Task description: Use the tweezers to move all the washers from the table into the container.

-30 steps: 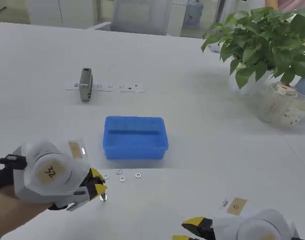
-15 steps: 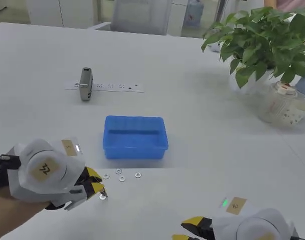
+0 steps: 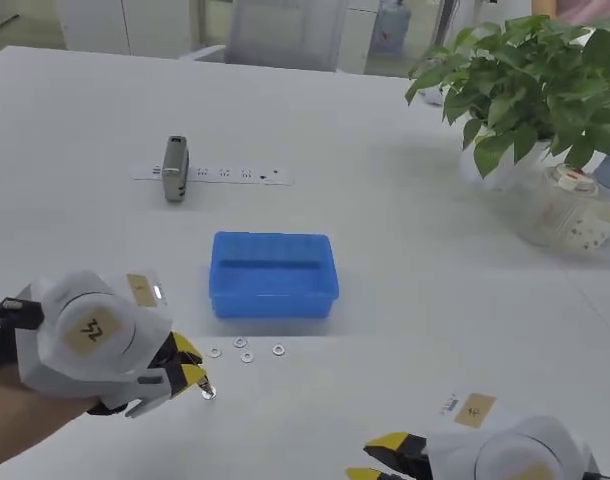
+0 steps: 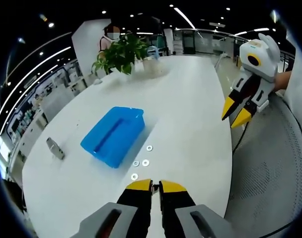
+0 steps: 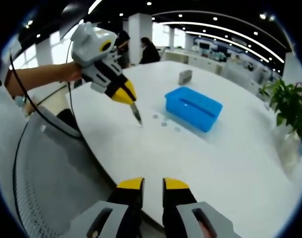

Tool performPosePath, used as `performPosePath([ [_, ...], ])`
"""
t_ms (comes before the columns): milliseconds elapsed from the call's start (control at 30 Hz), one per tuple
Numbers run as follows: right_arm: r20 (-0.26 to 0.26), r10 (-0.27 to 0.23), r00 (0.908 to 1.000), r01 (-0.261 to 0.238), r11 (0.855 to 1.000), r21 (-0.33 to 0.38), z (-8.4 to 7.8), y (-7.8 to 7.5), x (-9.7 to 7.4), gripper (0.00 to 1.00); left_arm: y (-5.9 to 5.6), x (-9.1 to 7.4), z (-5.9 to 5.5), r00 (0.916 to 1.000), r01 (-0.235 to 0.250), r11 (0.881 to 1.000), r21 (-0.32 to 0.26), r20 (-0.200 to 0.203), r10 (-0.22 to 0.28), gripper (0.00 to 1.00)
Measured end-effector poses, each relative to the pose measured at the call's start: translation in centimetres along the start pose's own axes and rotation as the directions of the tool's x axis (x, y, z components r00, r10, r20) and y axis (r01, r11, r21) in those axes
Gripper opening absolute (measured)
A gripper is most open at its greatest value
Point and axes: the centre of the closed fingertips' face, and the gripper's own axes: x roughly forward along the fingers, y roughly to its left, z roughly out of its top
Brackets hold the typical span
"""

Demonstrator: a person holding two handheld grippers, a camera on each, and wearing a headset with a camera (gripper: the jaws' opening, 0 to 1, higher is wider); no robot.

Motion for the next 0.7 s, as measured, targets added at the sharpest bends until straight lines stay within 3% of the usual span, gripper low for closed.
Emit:
performPosePath([
  [700,-0.003,-0.005,1.0000,0.005,1.000,-0.001,-0.01,-0.05,-0.04,0.10,-0.02,0.32,-0.37,0.9993,0.018,1.000,0.013,-0.035,-0.017,0.02],
])
